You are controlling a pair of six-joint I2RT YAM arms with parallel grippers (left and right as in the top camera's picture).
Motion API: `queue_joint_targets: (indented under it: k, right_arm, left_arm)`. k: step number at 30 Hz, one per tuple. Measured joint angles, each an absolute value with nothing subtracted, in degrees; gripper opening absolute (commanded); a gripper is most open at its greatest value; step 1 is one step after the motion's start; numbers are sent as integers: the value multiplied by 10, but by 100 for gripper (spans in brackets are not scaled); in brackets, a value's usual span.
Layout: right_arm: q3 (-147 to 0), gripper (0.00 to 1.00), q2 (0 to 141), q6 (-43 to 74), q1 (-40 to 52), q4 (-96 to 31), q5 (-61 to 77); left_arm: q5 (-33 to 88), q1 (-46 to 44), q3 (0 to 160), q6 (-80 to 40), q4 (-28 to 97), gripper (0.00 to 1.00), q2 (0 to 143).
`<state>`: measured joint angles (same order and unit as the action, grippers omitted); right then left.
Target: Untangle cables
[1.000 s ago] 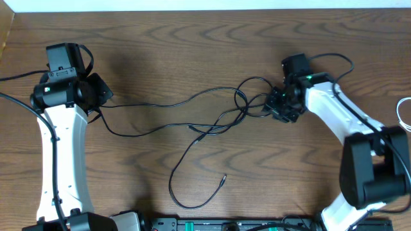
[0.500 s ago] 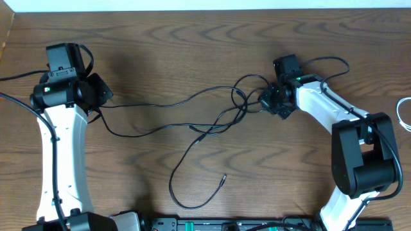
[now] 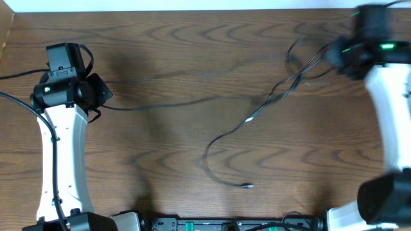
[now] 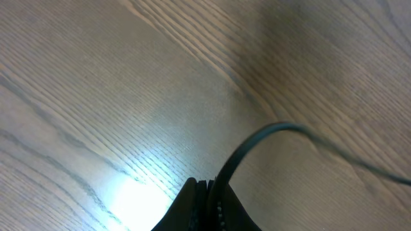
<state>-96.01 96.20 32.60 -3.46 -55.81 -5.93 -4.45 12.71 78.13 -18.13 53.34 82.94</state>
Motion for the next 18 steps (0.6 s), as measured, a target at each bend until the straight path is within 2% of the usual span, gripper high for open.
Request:
queue_joint_targets:
  k: [9,18]
  right_arm:
    - [-1071,1,931,284,-120,-620,-212]
    - [-1071,1,932,294,-185,-653,-238]
  left_arm:
    - [-108,132,781,-182,535,7,829]
    - [-124,230,781,-229,538,7,829]
